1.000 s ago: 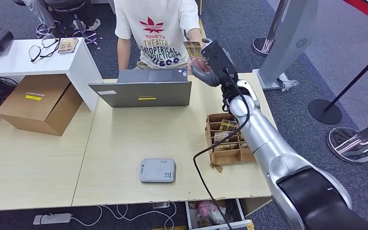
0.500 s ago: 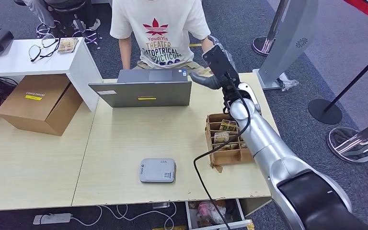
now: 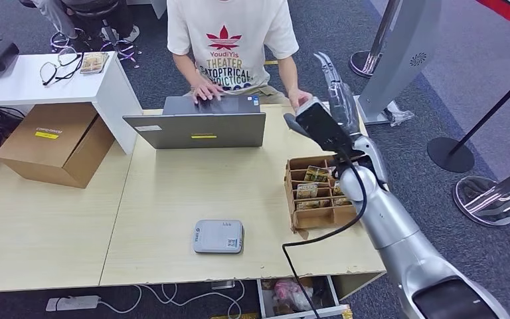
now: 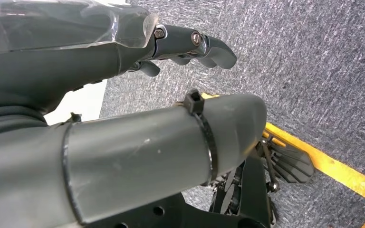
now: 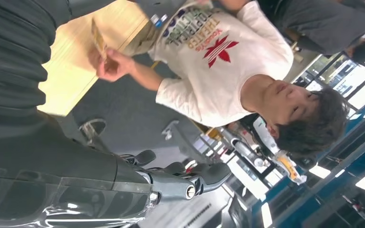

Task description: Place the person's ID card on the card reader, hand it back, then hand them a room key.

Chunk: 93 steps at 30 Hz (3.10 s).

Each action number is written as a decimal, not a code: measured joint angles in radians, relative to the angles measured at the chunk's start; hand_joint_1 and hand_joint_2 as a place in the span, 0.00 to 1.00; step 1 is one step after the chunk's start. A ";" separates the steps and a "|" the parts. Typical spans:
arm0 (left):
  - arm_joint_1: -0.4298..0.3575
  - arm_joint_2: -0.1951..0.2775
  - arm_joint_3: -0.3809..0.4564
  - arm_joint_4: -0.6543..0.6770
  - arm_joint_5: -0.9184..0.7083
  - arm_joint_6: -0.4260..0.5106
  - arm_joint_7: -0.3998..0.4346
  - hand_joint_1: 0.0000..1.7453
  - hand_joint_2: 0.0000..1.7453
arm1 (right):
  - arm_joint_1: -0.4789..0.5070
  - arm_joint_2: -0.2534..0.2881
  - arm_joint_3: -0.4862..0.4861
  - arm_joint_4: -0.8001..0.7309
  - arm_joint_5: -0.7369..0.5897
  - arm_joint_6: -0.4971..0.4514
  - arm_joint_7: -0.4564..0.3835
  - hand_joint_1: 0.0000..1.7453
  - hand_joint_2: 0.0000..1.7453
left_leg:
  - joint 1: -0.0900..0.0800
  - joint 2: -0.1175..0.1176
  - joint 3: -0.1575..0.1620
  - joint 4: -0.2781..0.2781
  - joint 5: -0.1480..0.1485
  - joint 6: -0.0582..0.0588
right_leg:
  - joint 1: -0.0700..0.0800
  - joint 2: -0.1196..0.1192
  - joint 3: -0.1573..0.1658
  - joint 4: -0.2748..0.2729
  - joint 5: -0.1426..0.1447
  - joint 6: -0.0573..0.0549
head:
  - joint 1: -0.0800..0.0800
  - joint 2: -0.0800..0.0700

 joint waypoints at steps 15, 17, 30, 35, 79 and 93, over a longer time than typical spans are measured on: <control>0.002 -0.001 0.000 0.000 0.014 0.009 -0.002 0.00 0.00 | 0.201 -0.135 0.011 -0.186 0.233 -0.031 0.060 0.28 1.00 | 0.000 0.000 0.000 0.000 0.000 0.000 | 0.000 0.000 0.000 0.000 0.000 0.000 | 0.000 0.000; 0.002 -0.001 0.000 0.000 0.014 0.011 -0.002 0.00 0.00 | 0.221 -0.145 0.014 -0.197 0.237 -0.036 0.063 0.28 1.00 | 0.000 0.000 0.000 0.000 0.000 0.000 | 0.000 0.000 0.000 0.000 0.000 0.000 | 0.000 0.000; 0.003 -0.001 0.000 0.000 0.013 0.013 -0.007 0.00 0.00 | 0.277 -0.168 0.028 -0.219 0.236 -0.037 0.065 0.78 1.00 | 0.000 0.000 0.000 0.000 0.000 0.000 | 0.000 0.000 0.000 0.000 0.000 0.000 | 0.000 0.000; 0.002 -0.002 0.000 0.000 0.014 0.013 -0.003 0.00 0.00 | 0.311 -0.168 0.031 -0.210 0.237 -0.035 0.069 0.80 1.00 | 0.000 0.000 -0.001 0.000 0.000 0.000 | 0.000 0.000 0.000 0.000 0.000 0.000 | 0.000 0.000; 0.004 -0.012 0.000 0.000 0.044 0.003 0.001 0.00 0.00 | 0.309 -0.111 0.114 -0.093 0.414 0.003 0.116 0.35 1.00 | 0.000 0.000 -0.001 0.000 0.000 0.000 | 0.000 -0.001 0.000 0.000 -0.001 0.001 | 0.000 0.000; 0.006 -0.012 0.000 0.000 0.050 0.004 -0.013 0.00 0.00 | 0.308 -0.163 0.145 -0.185 0.517 0.033 0.173 0.40 1.00 | 0.000 0.000 -0.001 0.000 0.000 0.000 | 0.000 -0.001 0.000 0.000 -0.001 0.001 | 0.000 0.000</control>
